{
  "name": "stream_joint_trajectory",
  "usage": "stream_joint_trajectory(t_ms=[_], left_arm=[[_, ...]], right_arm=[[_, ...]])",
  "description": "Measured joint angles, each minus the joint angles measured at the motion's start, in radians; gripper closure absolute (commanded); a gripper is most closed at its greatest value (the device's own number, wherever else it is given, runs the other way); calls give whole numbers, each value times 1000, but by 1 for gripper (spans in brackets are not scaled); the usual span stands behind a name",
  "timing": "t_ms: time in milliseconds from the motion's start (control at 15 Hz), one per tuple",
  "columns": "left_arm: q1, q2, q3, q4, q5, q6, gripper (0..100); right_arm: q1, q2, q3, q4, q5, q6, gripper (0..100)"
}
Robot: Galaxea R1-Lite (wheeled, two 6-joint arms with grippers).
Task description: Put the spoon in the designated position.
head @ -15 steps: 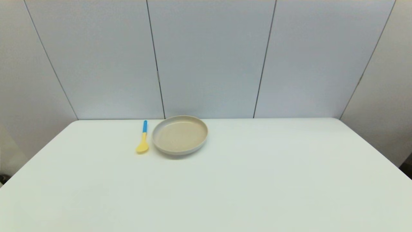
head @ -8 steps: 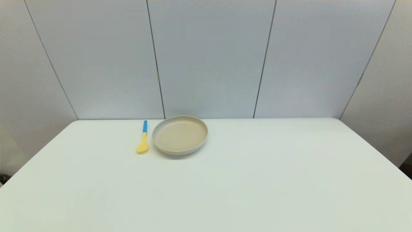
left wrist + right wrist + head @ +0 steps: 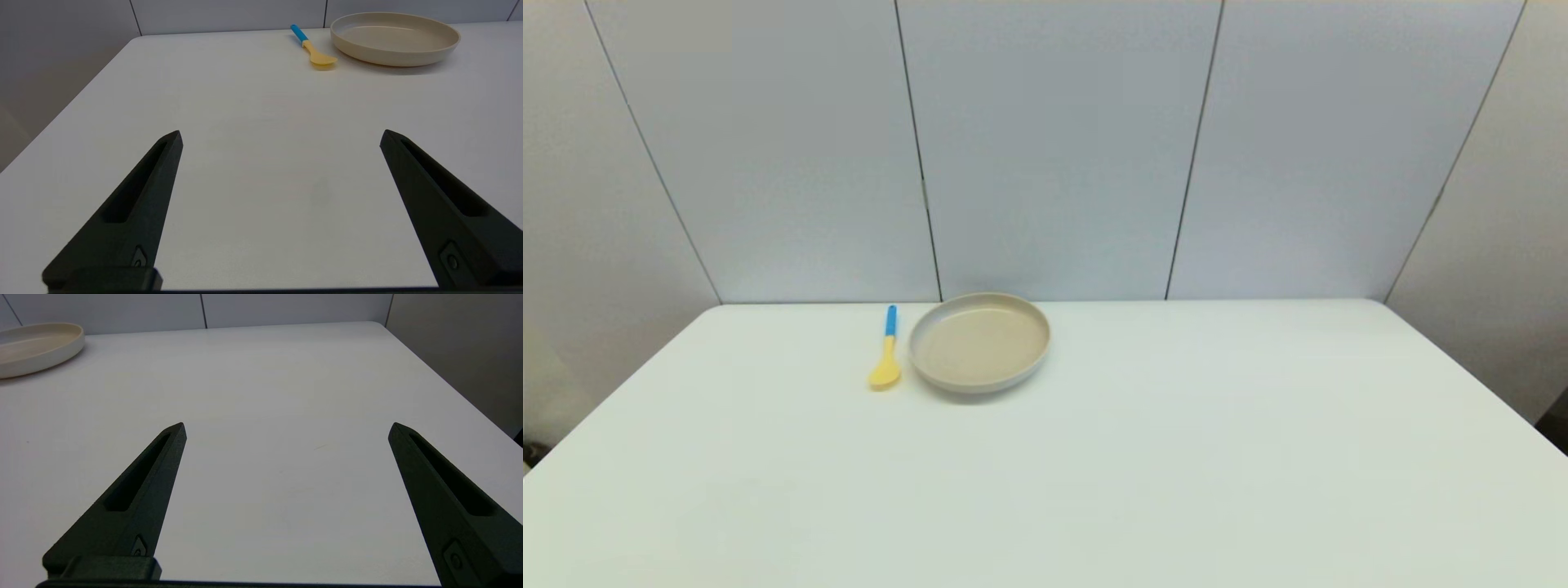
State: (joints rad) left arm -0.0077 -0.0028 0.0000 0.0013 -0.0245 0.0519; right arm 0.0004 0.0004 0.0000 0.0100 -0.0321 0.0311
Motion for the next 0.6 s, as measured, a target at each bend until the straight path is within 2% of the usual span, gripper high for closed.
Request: stream_joint_trajectory(t_ms=[600], left_arm=[[0,0,0,0,0,0,0]], right_arm=[[0,0,0,0,0,3,0]])
